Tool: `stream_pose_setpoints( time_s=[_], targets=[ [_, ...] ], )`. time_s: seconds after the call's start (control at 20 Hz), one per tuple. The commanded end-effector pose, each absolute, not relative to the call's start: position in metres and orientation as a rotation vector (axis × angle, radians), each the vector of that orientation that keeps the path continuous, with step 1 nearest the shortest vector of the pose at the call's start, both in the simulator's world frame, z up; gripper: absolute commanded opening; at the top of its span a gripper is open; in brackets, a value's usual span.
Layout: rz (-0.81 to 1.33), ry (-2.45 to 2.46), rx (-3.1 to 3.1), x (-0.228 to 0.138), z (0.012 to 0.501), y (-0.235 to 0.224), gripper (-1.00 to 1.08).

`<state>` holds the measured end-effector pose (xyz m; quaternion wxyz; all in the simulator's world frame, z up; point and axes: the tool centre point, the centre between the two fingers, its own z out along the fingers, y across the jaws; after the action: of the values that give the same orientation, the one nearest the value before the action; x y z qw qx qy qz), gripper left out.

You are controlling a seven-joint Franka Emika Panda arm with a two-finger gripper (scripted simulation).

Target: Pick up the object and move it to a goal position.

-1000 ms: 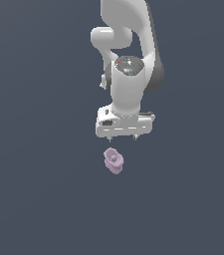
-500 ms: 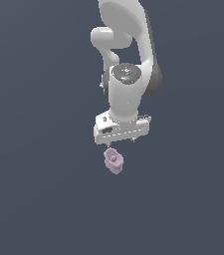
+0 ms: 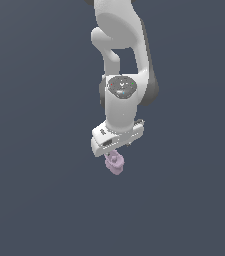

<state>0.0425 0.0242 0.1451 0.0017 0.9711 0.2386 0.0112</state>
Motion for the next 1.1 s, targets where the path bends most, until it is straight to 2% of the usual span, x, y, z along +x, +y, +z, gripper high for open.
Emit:
stream_pose_setpoints(
  time_s=[0.0,0.5,1.05],
  targets=[
    [0.026,0.842,3.023,0.046,0.14,0.021,1.0],
    [0.004,1.074,2.951,0.054,0.126,0.012,1.0],
    [0.0,1.114,2.937,0.056,0.119,0.009,1.0]
  ],
)
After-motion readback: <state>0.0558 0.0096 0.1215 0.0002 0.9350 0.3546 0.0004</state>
